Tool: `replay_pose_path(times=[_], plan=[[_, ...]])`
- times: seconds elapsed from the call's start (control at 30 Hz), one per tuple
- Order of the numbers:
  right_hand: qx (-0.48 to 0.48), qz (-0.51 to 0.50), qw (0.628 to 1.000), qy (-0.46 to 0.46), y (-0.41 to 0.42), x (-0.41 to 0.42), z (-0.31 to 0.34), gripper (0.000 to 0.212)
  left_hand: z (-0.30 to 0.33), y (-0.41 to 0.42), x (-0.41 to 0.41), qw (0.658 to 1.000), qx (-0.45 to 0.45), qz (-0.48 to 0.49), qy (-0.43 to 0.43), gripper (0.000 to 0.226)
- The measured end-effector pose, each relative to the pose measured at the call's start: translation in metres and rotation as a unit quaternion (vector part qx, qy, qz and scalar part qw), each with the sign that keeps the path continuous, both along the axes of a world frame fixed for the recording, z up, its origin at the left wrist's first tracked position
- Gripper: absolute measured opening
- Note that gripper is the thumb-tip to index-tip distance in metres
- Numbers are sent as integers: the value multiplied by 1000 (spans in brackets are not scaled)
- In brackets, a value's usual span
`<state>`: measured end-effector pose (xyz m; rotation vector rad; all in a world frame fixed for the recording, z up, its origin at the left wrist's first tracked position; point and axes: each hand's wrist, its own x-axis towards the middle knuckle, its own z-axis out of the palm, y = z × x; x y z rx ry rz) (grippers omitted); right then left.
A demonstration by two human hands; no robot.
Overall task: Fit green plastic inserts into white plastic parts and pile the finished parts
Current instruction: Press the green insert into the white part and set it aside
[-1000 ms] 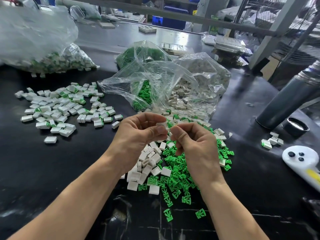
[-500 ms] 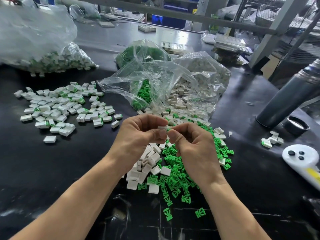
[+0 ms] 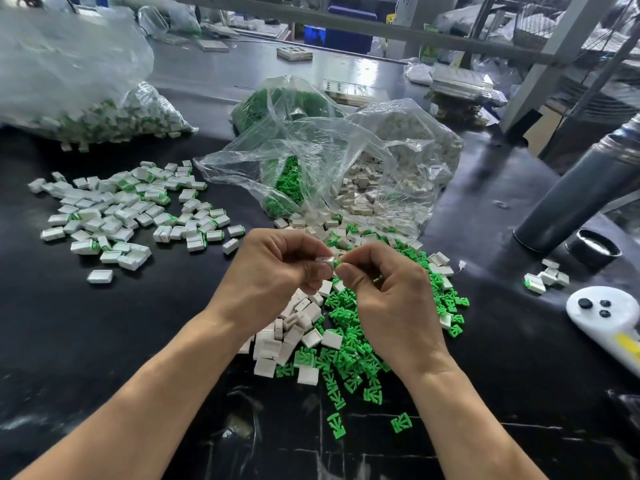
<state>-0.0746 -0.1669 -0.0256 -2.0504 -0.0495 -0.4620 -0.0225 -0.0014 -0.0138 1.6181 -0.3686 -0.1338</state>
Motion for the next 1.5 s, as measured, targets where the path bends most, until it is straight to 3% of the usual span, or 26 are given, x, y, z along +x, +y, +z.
replay_pose_path(times=[0.17, 0.37, 0.63, 0.8, 1.07, 1.2, 1.37, 1.5], plan=[[-37, -7, 999, -8, 1, -2, 2, 20, 2, 0, -1, 999, 35, 0, -27, 17], [-94, -21, 995, -24, 3, -2, 3, 10, 4, 0, -2, 998, 58, 1, -39, 23], [-107, -20, 994, -24, 5, -3, -1, 12, 5, 0, -1, 996, 76, -14, -37, 14], [16, -4, 1000, 11, 5, -1, -7, 20, 2, 2, -2, 999, 45, 3, -5, 13], [170, -1, 985, 19, 2, 4, -3, 14, 1, -6, -1, 998, -42, 20, 39, 9], [235, -2, 971, 54, 4, 6, -1, 29, -2, -6, 0, 996, -69, 38, 32, 7], [300, 46, 947, 105, 16, 7, 0, 62, -4, -13, -5, 998, -61, 3, 18, 7], [302, 65, 945, 110, 23, 7, -1, 65, -7, -16, -7, 996, -86, -23, 20, 6]])
